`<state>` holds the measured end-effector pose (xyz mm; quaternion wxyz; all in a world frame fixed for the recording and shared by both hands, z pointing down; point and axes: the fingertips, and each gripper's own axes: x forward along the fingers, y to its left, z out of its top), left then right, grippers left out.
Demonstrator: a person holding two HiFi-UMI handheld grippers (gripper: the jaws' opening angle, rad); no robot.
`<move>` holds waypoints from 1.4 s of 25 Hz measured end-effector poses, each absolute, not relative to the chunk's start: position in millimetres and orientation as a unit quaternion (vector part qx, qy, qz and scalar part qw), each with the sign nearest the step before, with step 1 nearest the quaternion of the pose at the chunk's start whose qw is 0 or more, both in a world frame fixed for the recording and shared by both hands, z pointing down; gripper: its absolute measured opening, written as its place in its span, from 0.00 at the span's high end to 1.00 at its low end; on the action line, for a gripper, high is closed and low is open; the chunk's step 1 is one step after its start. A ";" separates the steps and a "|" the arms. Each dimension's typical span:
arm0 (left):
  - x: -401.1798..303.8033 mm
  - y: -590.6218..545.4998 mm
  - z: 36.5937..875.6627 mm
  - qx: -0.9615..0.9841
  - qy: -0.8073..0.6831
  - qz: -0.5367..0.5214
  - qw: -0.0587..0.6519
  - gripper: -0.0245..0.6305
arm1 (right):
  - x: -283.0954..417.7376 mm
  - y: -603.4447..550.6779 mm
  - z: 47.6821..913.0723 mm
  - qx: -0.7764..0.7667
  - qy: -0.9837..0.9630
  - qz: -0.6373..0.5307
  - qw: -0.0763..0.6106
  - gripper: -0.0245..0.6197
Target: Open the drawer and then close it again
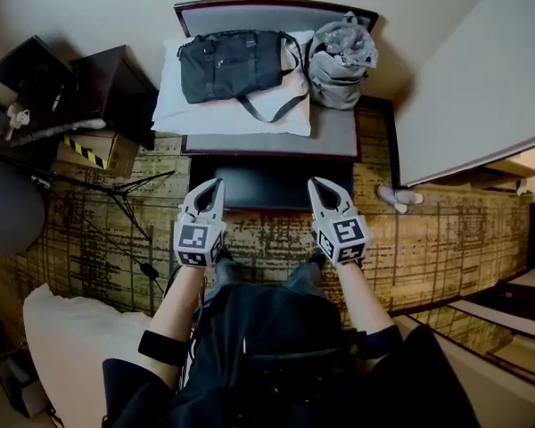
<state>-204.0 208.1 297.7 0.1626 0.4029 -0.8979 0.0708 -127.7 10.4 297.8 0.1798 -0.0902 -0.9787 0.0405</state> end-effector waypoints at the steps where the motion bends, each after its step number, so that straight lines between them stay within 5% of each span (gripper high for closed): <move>1: -205.4 212.1 297.3 0.401 -0.899 0.070 0.163 0.96 | -130.2 15.0 297.9 -0.094 -0.978 0.040 0.180 0.96; 35: -198.9 205.9 338.6 0.415 -0.886 0.064 0.195 0.96 | -130.0 40.7 357.8 -0.123 -0.961 0.039 0.246 0.96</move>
